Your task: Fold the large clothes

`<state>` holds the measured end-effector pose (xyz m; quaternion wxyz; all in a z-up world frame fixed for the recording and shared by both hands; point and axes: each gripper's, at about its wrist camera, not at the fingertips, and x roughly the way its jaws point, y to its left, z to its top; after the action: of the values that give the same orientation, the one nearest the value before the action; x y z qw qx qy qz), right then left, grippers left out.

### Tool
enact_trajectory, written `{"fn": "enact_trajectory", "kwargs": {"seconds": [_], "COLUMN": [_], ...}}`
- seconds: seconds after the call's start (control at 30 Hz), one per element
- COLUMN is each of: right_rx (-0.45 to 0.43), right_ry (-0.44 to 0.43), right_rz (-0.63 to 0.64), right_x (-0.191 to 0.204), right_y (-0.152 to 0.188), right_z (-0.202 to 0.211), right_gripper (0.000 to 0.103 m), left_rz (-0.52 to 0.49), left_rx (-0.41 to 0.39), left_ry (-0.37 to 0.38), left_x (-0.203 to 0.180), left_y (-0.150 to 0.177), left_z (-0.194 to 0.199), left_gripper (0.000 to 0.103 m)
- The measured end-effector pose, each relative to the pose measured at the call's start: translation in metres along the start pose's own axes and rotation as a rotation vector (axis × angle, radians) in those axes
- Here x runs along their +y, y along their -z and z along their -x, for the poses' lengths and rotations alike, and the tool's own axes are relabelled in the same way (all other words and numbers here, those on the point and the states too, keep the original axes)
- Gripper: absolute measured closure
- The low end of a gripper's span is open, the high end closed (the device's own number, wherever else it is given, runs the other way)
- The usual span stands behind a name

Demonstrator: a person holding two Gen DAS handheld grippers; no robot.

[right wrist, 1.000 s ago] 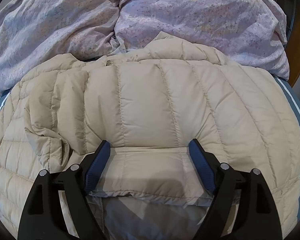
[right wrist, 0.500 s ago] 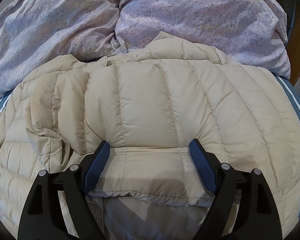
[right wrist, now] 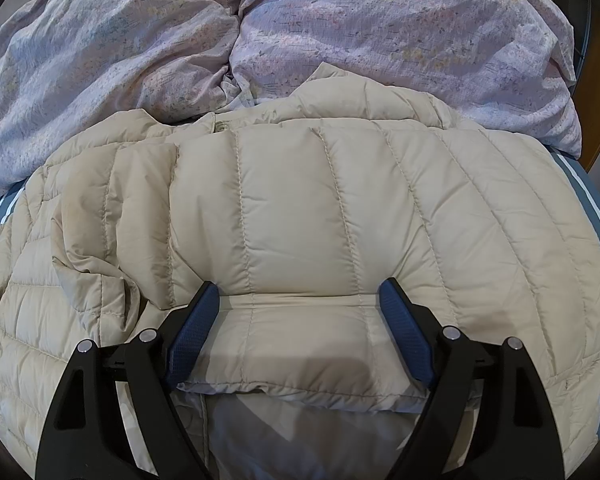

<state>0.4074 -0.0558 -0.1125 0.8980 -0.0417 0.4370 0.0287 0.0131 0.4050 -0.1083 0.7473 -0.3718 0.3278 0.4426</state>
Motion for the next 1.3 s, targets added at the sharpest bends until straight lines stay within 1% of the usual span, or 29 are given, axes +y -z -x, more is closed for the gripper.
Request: {"fn": "enact_trajectory", "kwargs": {"seconds": [0.03,0.13,0.27,0.3,0.43,0.47,0.53,0.57,0.63,0.77,0.8,0.87,1.0,1.07,1.17,1.23,1.3], "right_rx": [0.0,0.0,0.0,0.0,-0.001,0.0,0.0,0.0,0.0,0.012,0.02,0.032,0.02,0.002,-0.031,-0.051,-0.066], "right_ry": [0.001,0.001,0.002,0.003,0.005,0.006,0.006,0.006,0.006,-0.003,-0.012,-0.049,-0.119,-0.127,-0.109,-0.088,-0.069], "right_rz": [0.0,0.0,0.0,0.001,-0.001,0.0,-0.001,-0.001,-0.002,-0.004,0.0,0.007,-0.019,-0.034,-0.048,-0.051,-0.057], "right_x": [0.0,0.0,-0.001,0.0,0.0,0.001,0.001,0.001,0.001,0.001,0.002,0.0,-0.011,-0.019,-0.034,-0.044,-0.054], "right_y": [0.0,0.0,0.0,0.0,0.0,0.0,-0.001,-0.001,-0.001,-0.002,-0.003,-0.005,-0.006,-0.005,-0.003,-0.001,0.001], "right_z": [0.0,0.0,0.0,0.0,0.0,0.0,0.0,0.0,0.0,-0.001,0.0,0.002,0.018,0.029,0.045,0.053,0.058], "right_gripper": [0.019,0.019,0.019,0.019,0.019,0.019,0.019,0.019,0.019,0.019,0.018,0.015,0.015,0.015,0.015,0.015,0.015], "left_rz": [-0.006,-0.056,-0.117,-0.134,-0.218,-0.253,-0.296,-0.335,-0.392,-0.467,-0.485,-0.513,-0.582,-0.61,-0.652,-0.681,-0.7], "left_rx": [-0.002,-0.017,-0.041,-0.05,-0.084,-0.093,-0.094,-0.092,-0.09,-0.049,-0.035,-0.012,0.036,0.061,0.093,0.112,0.126], "left_ry": [-0.005,-0.029,0.007,0.021,0.117,0.157,0.21,0.248,0.294,0.398,0.43,0.481,0.578,0.609,0.647,0.663,0.666], "left_x": [-0.002,-0.017,-0.048,-0.056,-0.112,-0.134,-0.164,-0.189,-0.224,-0.283,-0.3,-0.325,-0.374,-0.393,-0.419,-0.434,-0.443], "left_y": [0.0,-0.001,-0.006,-0.007,-0.012,-0.011,-0.007,-0.002,0.01,0.037,0.046,0.061,0.098,0.113,0.137,0.153,0.162], "left_z": [0.001,0.008,0.023,0.027,0.048,0.056,0.061,0.066,0.071,0.075,0.076,0.077,0.081,0.081,0.081,0.082,0.08], "left_gripper": [0.096,0.099,0.1,0.1,0.1,0.1,0.1,0.1,0.1,0.1,0.1,0.1,0.1,0.1,0.1,0.1,0.1]}}
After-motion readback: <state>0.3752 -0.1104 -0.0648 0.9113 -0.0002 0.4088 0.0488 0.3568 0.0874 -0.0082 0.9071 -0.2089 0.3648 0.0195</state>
